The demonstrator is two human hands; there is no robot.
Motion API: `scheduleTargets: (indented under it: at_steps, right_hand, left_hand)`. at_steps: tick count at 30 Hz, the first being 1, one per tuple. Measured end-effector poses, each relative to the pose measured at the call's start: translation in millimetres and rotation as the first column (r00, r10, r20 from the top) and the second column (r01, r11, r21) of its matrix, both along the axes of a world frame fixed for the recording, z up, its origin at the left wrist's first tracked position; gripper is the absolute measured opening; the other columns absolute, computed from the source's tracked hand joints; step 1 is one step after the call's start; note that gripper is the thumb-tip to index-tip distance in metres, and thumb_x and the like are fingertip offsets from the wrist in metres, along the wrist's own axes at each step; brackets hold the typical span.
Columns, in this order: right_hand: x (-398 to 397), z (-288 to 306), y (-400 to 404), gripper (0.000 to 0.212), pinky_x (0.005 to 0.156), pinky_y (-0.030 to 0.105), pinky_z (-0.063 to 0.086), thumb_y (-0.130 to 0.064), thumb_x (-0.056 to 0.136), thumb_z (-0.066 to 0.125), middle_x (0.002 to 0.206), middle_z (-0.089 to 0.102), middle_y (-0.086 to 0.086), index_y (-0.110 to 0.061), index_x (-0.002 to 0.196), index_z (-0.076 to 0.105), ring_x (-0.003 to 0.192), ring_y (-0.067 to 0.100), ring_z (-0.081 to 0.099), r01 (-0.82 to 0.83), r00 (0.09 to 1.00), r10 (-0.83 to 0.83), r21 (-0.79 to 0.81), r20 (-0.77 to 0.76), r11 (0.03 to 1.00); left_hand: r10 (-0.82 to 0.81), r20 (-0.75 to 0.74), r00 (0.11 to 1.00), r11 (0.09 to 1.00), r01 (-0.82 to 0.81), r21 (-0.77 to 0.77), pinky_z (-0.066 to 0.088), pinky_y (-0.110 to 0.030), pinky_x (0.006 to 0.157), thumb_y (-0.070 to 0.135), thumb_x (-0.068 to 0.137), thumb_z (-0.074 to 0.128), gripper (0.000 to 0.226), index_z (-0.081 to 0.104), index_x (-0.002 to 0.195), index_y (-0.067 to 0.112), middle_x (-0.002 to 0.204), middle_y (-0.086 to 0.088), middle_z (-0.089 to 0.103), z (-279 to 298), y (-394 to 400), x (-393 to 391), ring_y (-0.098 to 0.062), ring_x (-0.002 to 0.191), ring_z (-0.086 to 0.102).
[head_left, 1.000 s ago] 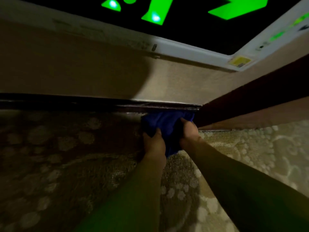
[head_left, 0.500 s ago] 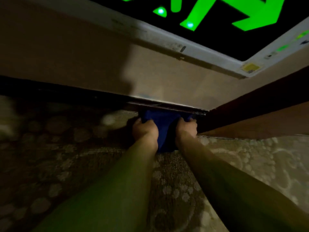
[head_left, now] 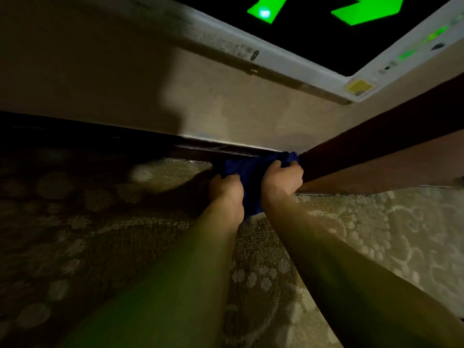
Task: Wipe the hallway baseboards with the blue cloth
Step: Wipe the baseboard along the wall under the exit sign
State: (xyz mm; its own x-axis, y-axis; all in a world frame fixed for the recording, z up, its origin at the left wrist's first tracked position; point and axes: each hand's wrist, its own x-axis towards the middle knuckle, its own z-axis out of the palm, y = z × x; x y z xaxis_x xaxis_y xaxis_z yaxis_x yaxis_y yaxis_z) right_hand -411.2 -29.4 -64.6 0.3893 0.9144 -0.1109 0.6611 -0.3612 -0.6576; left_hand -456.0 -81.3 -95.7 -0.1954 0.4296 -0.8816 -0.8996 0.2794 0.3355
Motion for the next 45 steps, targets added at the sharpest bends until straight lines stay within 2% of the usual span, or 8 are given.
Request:
scheduleTargets:
  at_steps: [4, 10, 18, 24, 29, 32, 37, 45]
  right_hand:
    - [3.5, 1.3, -10.1, 0.013, 0.086, 0.041, 0.048, -0.015, 0.09, 0.056, 0.092, 0.067, 0.016, -0.004, 0.092, 0.064, 0.093, 0.034, 0.063, -0.247, 0.965, 0.247, -0.008, 0.084, 0.969]
    - [19.0, 14.0, 15.7, 0.025, 0.094, 0.042, 0.05, -0.017, 0.092, 0.054, 0.11, 0.067, 0.018, -0.008, 0.111, 0.066, 0.104, 0.035, 0.062, 0.053, 0.999, -0.053, -0.072, 0.004, 0.996]
    - [2.9, 10.4, -2.0, 0.011, 0.087, 0.039, 0.047, -0.02, 0.092, 0.056, 0.088, 0.063, 0.011, -0.011, 0.089, 0.06, 0.094, 0.031, 0.062, -0.301, 0.933, 0.308, -0.067, 0.184, 0.951]
    - [-14.1, 10.0, 2.4, 0.032, 0.098, 0.045, 0.047, -0.022, 0.093, 0.052, 0.117, 0.063, 0.017, -0.012, 0.123, 0.057, 0.111, 0.037, 0.058, -0.034, 0.999, 0.035, -0.112, 0.007, 0.993]
    - [-31.2, 9.8, -18.9, 0.037, 0.101, 0.04, 0.041, -0.019, 0.094, 0.052, 0.124, 0.06, 0.02, -0.007, 0.129, 0.05, 0.117, 0.038, 0.055, -0.274, 0.959, 0.283, -0.18, 0.027, 0.945]
    - [-9.2, 15.2, -2.7, 0.028, 0.1, 0.046, 0.046, -0.016, 0.088, 0.058, 0.113, 0.065, 0.019, -0.007, 0.114, 0.06, 0.11, 0.037, 0.06, -0.29, 0.957, 0.288, -0.203, -0.039, 0.935]
    - [21.1, 22.2, 23.9, 0.039, 0.095, 0.044, 0.049, -0.025, 0.093, 0.055, 0.121, 0.06, 0.019, -0.007, 0.127, 0.053, 0.11, 0.04, 0.057, -0.06, 0.998, 0.059, -0.243, -0.014, 0.968]
    - [-34.2, 3.4, -20.1, 0.02, 0.098, 0.047, 0.046, -0.02, 0.087, 0.061, 0.11, 0.067, 0.018, -0.009, 0.103, 0.062, 0.107, 0.037, 0.06, -0.45, 0.892, 0.449, -0.146, -0.045, 0.881]
  left_hand:
    - [0.04, -0.034, 0.999, 0.996, -0.042, -0.078, 0.043, -0.042, 0.103, 0.016, 0.102, 0.047, 0.05, 0.036, 0.15, 0.014, 0.149, -0.013, 0.045, -0.1, -18.4, 4.3, -0.035, 0.13, 0.049]
    - [-0.132, -0.084, 0.988, 0.988, 0.138, 0.067, 0.049, -0.04, 0.095, 0.016, 0.097, 0.055, 0.04, 0.053, 0.137, 0.012, 0.133, -0.011, 0.06, 11.3, -6.2, 7.3, -0.033, 0.116, 0.059]
    - [-0.021, -0.106, 0.994, 0.995, 0.01, -0.102, 0.043, -0.043, 0.105, 0.018, 0.099, 0.053, 0.05, 0.041, 0.148, 0.015, 0.147, -0.013, 0.047, -10.3, -18.5, -2.4, -0.035, 0.13, 0.049]
    - [0.1, -0.183, 0.978, 0.991, -0.114, -0.068, 0.044, -0.045, 0.107, 0.018, 0.096, 0.059, 0.045, 0.052, 0.141, 0.016, 0.139, -0.011, 0.057, -1.0, -18.0, -17.6, -0.032, 0.124, 0.056]
    - [0.183, -0.212, 0.96, 0.965, -0.217, -0.148, 0.046, -0.048, 0.104, 0.016, 0.097, 0.053, 0.043, 0.053, 0.139, 0.015, 0.139, -0.014, 0.056, -11.8, -27.9, -30.0, -0.037, 0.121, 0.056]
    - [0.05, -0.151, 0.987, 0.99, -0.069, -0.126, 0.045, -0.042, 0.098, 0.013, 0.1, 0.048, 0.042, 0.049, 0.141, 0.007, 0.14, -0.018, 0.053, -11.5, -23.4, -27.8, -0.038, 0.125, 0.052]
    - [-0.167, -0.186, 0.968, 0.981, 0.182, 0.062, 0.046, -0.039, 0.089, 0.006, 0.098, 0.052, 0.034, 0.055, 0.131, -0.002, 0.122, -0.018, 0.062, 4.3, -14.0, -18.6, -0.03, 0.107, 0.06]
    - [0.167, -0.132, 0.977, 0.986, -0.169, 0.001, 0.046, -0.049, 0.102, 0.014, 0.097, 0.052, 0.037, 0.058, 0.133, 0.019, 0.132, -0.007, 0.06, -27.5, -49.9, -29.8, -0.032, 0.117, 0.058]
